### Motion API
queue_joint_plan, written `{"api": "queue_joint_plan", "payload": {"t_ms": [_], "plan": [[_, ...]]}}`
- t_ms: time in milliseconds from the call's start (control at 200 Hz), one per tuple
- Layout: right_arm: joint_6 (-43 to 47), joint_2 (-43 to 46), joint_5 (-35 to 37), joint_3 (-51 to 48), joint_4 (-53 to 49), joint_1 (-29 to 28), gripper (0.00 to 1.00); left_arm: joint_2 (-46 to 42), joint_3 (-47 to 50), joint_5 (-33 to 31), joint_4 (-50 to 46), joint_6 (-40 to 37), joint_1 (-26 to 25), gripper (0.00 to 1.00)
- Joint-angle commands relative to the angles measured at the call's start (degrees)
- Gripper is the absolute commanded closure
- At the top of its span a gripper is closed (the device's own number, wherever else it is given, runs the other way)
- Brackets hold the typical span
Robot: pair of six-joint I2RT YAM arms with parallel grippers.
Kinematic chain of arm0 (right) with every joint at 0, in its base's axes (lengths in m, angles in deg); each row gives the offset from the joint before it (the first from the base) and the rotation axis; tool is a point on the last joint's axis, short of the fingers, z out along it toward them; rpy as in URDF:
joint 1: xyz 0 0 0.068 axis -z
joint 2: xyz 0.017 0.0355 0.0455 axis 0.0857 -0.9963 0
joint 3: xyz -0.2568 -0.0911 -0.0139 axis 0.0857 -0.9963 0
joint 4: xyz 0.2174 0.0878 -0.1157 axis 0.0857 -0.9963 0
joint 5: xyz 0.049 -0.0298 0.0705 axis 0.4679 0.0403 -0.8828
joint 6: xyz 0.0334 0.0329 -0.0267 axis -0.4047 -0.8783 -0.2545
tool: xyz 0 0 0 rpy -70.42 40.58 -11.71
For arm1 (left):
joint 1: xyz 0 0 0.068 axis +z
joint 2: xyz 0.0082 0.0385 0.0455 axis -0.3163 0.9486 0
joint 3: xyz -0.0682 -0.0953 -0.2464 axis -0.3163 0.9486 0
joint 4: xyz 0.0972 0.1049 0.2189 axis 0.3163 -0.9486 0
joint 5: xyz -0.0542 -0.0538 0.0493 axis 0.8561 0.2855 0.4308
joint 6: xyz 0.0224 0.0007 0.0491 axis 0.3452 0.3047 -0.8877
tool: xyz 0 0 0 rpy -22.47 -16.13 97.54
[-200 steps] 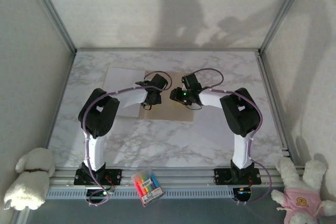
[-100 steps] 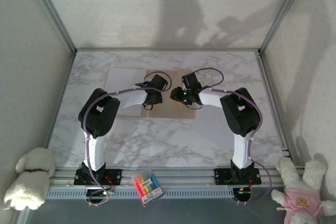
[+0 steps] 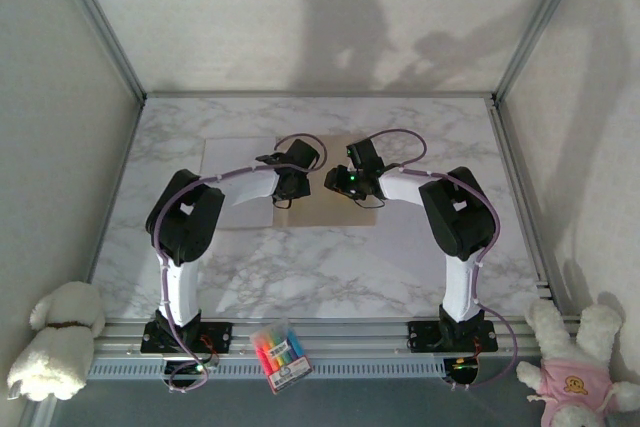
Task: Put the files into the folder
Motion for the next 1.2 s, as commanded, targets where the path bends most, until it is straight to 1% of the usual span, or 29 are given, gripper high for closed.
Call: {"api": "queue_joint_plan", "payload": {"t_ms": [0,245,486,591,951,1197], "plan": [[-0.5,-1.1,0.6,1.3,-1.2,0.1,0.59,-2.3,-2.5,-1.2,-5.6,-0.8,1.4,0.88],[-0.4,-1.2,0.5,1.4,-1.2,0.1,0.6,-2.3,-2.8,1.5,-4.6,-1.2,2.1,0.88],[-0.4,-1.9,0.3,2.0,-2.0,0.1,0.6,-1.3,0.3,4.4,-1.3,0.1,2.0,0.88],[-0.5,-2.6,0.2,2.9,-3.1,0.1,0.64,-0.6,1.5,5.8,0.2,0.5,1.6,0.88],[-0.3,-5.5,1.6,7.4,-10.0,-0.6,0.74,2.0,2.9,6.4,0.8,0.7,0.4,0.91],[-0.7,-7.8,1.7,10.0,-13.9,-1.2,0.76,3.9,2.8,7.6,2.2,0.7,0.0,0.93]]}}
